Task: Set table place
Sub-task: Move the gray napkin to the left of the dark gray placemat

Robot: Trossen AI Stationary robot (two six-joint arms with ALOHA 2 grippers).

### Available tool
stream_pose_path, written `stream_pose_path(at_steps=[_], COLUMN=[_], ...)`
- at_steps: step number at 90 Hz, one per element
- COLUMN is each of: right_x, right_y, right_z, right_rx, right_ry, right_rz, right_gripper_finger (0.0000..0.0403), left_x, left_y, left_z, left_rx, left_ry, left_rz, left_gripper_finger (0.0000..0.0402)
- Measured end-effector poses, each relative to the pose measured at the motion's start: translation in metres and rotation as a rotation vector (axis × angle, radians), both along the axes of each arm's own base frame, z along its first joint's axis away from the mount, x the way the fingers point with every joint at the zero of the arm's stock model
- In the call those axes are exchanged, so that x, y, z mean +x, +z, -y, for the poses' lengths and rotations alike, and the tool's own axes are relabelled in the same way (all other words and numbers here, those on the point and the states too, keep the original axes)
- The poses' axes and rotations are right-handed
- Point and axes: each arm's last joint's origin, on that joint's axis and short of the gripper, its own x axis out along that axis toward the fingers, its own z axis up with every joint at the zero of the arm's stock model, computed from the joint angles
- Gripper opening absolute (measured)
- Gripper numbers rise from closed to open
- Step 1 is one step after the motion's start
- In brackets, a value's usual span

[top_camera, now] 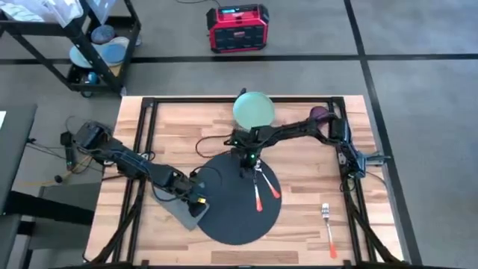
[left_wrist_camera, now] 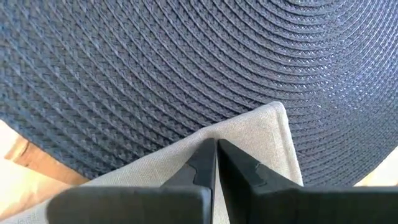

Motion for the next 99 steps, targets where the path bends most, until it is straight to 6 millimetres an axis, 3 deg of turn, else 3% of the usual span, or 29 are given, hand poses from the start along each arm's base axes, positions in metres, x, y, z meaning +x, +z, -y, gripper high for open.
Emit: stream_pose_path(at_steps=[23,58,99], right_x=[-0.004,-0.001,-0.002], right_y=[-0.030,-0.022,-0.023], right_z=[0.014,0.028,0.030], right_rx=[0.056,0.043,0.046], right_ry=[-0.034,-0.076,-0.084], right_rz=[-0.101,-0.071,-0.075], right_gripper_finger=[0.0000,0.0000,0.0000], left_x=[-0.007,-0.045,-0.086], left_y=[0.000,-0.001,-0.004], left_z=[0.010,0.062,0.088], left_rx=[-0.090,-0.198,-0.202], left_ry=[-0.044,-0.177,-0.241], left_rz=[-0.063,-0.209,-0.390], left_gripper_finger=[0.0000,0.0000,0.0000])
